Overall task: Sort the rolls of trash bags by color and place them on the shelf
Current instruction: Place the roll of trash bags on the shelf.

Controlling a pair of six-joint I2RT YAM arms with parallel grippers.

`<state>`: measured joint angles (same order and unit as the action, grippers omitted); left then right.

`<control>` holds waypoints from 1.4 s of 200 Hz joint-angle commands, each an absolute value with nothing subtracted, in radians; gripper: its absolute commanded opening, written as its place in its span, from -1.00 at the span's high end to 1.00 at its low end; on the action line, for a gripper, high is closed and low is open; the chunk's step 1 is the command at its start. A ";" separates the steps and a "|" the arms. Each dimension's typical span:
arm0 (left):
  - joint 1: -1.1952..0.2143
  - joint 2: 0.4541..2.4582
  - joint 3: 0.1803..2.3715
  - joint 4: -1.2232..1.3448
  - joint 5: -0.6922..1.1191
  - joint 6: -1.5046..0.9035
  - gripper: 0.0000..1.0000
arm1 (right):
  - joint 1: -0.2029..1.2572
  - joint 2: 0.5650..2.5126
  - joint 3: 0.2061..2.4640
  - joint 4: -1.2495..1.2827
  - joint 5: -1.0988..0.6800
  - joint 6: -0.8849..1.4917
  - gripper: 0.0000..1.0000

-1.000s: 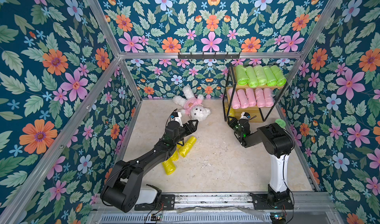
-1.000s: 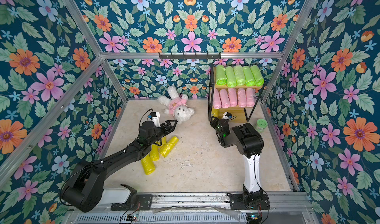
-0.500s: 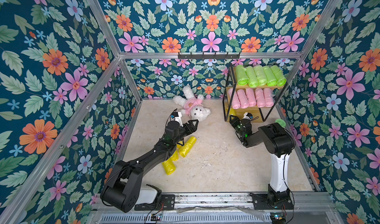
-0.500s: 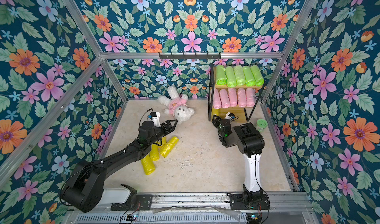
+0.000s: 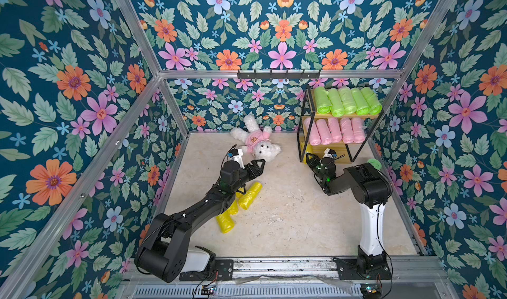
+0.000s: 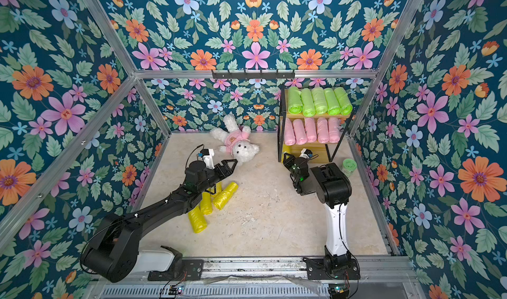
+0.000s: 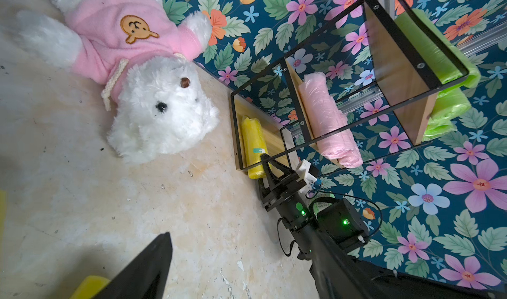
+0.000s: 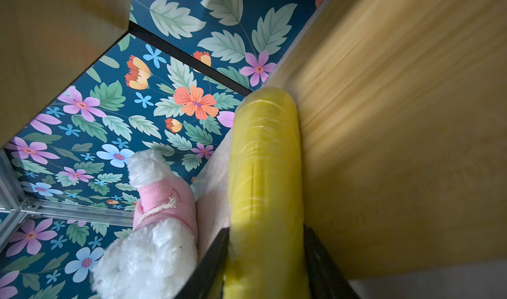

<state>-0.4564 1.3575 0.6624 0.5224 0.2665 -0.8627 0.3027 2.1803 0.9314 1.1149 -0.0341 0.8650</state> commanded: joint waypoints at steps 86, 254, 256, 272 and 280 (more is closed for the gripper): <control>-0.456 1.371 0.681 0.538 0.293 -0.860 -0.69 | 0.304 2.194 0.950 1.154 -0.066 0.866 0.02; -0.447 1.287 0.663 0.177 0.210 -0.609 -0.70 | 0.272 2.058 0.773 1.193 -0.017 0.848 -0.48; -0.447 1.284 0.663 0.173 0.207 -0.609 -0.70 | 0.272 2.056 0.770 1.195 -0.017 0.848 -0.48; -0.447 1.262 0.649 0.146 0.189 -0.606 -0.70 | 0.270 2.046 0.754 1.200 -0.019 0.847 -0.49; -0.446 1.253 0.645 0.134 0.183 -0.603 -0.70 | 0.270 2.041 0.747 1.198 -0.020 0.847 -0.49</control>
